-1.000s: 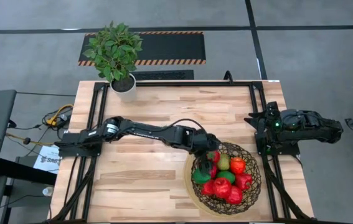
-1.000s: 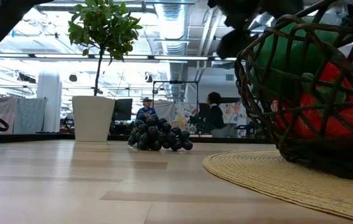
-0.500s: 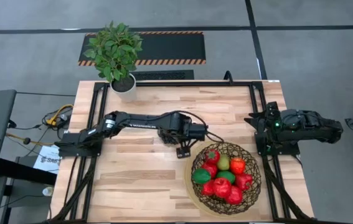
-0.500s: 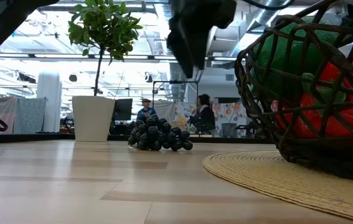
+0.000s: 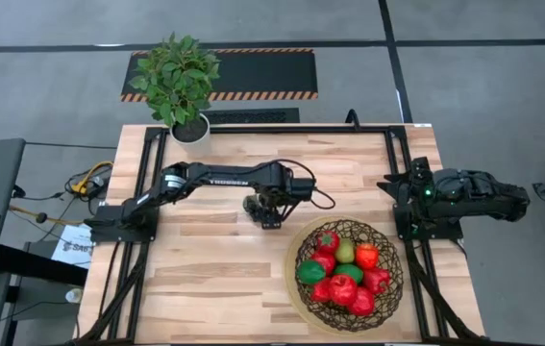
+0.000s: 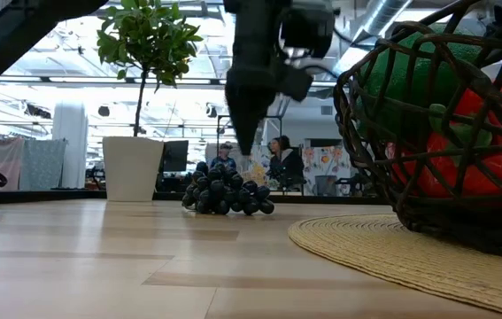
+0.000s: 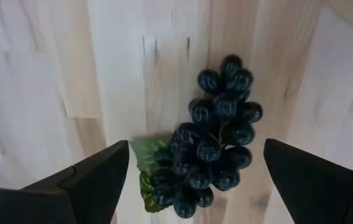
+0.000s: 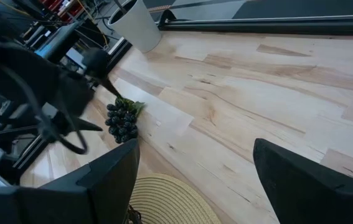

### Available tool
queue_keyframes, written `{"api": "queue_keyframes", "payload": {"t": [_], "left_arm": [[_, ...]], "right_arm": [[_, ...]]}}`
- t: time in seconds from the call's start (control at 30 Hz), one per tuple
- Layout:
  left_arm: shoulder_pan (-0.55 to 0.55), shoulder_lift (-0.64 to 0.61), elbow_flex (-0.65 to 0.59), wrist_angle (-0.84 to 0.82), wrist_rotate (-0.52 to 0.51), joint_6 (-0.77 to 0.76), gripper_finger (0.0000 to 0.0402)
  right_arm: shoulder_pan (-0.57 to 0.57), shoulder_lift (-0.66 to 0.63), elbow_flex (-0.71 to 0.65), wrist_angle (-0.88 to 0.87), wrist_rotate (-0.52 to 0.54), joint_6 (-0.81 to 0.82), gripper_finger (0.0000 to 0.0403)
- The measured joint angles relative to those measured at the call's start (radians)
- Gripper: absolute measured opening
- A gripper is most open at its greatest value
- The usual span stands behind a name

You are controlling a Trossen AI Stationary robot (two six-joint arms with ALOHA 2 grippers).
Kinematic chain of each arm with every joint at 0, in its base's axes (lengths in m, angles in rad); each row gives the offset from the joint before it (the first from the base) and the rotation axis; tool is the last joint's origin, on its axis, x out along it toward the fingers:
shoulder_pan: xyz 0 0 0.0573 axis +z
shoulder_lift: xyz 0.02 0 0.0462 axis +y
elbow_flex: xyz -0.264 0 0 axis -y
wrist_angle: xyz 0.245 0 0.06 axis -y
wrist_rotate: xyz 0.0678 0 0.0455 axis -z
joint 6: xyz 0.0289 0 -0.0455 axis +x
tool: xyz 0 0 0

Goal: Build produce basket
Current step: Put the black grapes into the black wire basket

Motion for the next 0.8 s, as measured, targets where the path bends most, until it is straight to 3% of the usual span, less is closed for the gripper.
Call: {"api": "queue_keyframes", "payload": {"t": [0.5,0.63,0.8], "left_arm": [[0.016,0.0,-0.269,0.171,0.012,0.031,0.0353],[0.017,0.0,-0.267,0.201,-0.022,0.022,0.0317],[0.017,0.0,-0.266,0.201,-0.018,0.007,0.0237]], "right_arm": [[0.0,0.0,0.0,0.0,0.0,0.0,0.0333],[0.0,0.0,0.0,0.0,0.0,0.0,0.0333],[0.0,0.0,0.0,0.0,0.0,0.0,0.0333]]}}
